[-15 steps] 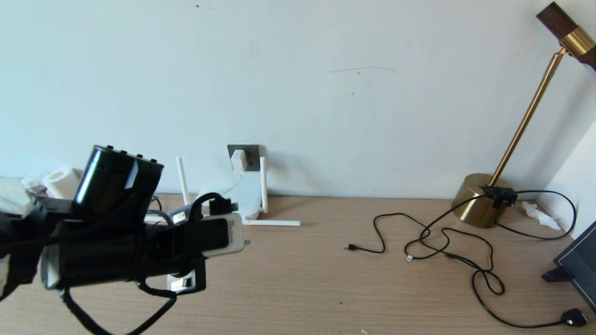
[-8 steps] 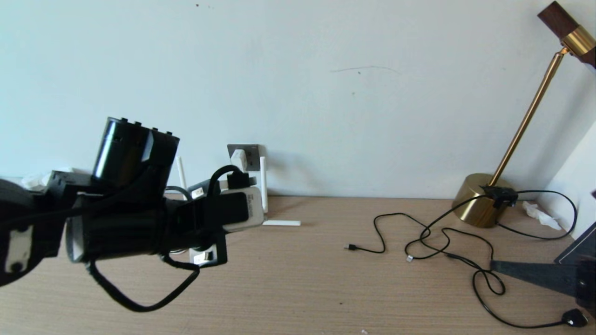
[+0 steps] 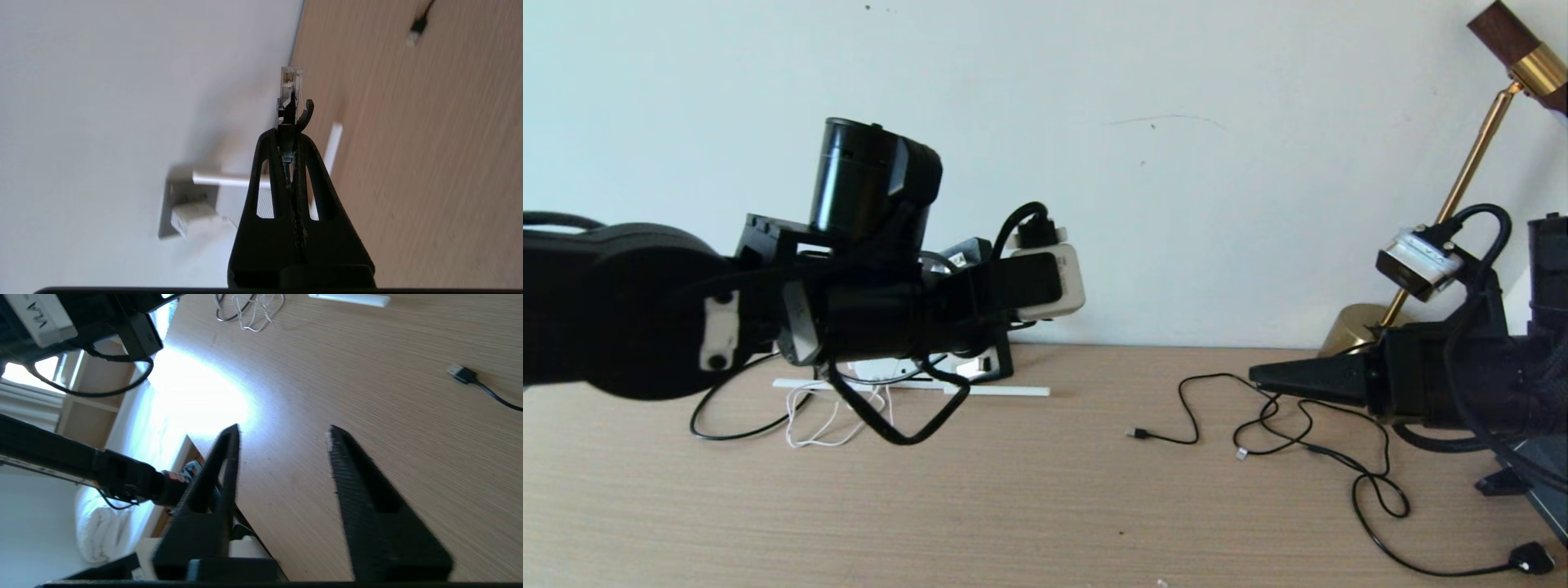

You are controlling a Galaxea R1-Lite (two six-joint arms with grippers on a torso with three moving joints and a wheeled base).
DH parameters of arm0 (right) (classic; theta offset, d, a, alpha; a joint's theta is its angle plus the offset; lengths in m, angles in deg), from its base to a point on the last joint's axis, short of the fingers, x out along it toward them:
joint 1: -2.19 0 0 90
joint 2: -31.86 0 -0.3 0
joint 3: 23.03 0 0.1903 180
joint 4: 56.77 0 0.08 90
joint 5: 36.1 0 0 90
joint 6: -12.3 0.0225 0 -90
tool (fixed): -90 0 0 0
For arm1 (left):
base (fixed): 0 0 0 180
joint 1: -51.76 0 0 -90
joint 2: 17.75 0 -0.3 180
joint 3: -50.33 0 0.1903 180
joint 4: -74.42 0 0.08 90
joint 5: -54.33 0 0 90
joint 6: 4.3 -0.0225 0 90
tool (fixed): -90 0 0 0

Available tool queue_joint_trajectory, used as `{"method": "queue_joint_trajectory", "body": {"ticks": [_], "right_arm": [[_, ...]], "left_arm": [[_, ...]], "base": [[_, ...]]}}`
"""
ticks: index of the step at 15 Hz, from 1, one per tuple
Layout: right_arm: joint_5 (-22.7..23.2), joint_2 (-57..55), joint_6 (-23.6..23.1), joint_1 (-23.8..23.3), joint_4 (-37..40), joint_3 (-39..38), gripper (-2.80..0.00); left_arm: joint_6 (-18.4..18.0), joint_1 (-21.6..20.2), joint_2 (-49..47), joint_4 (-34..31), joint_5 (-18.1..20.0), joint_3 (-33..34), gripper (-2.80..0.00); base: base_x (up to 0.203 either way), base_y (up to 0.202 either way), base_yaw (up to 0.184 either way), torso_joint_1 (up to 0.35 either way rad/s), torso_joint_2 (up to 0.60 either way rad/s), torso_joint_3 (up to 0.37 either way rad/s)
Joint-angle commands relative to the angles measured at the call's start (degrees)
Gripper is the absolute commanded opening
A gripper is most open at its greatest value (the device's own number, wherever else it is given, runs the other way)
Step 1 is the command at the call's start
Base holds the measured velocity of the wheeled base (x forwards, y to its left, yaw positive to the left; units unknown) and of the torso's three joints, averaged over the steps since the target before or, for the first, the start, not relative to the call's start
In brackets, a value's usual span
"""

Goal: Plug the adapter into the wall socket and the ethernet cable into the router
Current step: Hand it to the other hand

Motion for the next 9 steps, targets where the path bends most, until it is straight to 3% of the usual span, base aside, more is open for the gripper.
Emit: {"method": "queue_joint_trajectory", "body": {"ticks": [1, 6, 9], "right_arm": [[0.3, -2.6, 1.1, 0.6, -0.7, 1.4, 0.0], [0.3, -5.9, 2.3, 2.4, -17.0, -3.2, 0.0], [0.3, -7.3, 3.9, 2.7, -19.5, -3.2, 0.0]], "left_arm": [[-0.3, 3.0, -3.3, -0.1, -0.1, -4.4, -2.8], [-0.2, 8.5, -6.1, 0.1, 0.1, -7.9, -2.8], [-0.2, 10.2, -8.3, 2.6, 0.1, -8.4, -2.8]], "base": [[0.0, 0.0, 0.0, 0.0, 0.0, 0.0], [0.0, 0.0, 0.0, 0.0, 0.0, 0.0], [0.0, 0.0, 0.0, 0.0, 0.0, 0.0]]}}
